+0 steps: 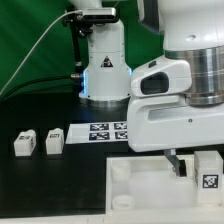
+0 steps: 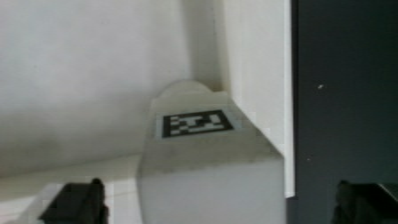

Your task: Assemble one leg

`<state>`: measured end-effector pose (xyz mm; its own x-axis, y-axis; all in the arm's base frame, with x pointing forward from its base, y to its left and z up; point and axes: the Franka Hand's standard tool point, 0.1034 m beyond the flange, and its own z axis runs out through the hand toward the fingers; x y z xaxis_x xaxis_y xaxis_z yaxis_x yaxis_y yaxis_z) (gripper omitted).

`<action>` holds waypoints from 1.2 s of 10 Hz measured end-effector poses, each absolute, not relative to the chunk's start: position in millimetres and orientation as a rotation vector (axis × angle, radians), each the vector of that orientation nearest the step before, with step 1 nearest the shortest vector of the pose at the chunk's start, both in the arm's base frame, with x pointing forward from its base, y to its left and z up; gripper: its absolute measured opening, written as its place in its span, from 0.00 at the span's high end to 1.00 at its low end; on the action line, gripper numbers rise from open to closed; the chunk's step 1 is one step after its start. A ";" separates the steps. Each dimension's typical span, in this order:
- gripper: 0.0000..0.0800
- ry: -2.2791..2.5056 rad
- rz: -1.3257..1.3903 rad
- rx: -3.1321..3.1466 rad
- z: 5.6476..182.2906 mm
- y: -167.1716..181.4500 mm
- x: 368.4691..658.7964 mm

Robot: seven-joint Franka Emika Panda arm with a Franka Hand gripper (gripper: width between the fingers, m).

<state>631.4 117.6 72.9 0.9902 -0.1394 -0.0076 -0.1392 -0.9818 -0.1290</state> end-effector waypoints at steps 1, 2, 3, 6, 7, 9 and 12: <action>0.30 0.240 0.000 -3.001 72.8 117.7 631.3; 0.30 0.375 0.010 -2.983 72.9 119.2 631.1; 0.55 0.504 0.020 -2.965 72.6 118.4 630.9; 0.62 1.030 0.058 -2.819 71.4 112.1 631.1; 0.62 1.200 0.071 -2.734 70.2 110.4 631.1; 0.62 1.690 0.126 -2.385 69.0 105.6 628.3; 0.62 1.805 0.157 -2.289 68.9 107.2 627.4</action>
Offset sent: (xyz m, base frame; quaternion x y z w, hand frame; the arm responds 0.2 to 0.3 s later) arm 0.0000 0.0000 0.0000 0.0000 0.0000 0.2667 0.9638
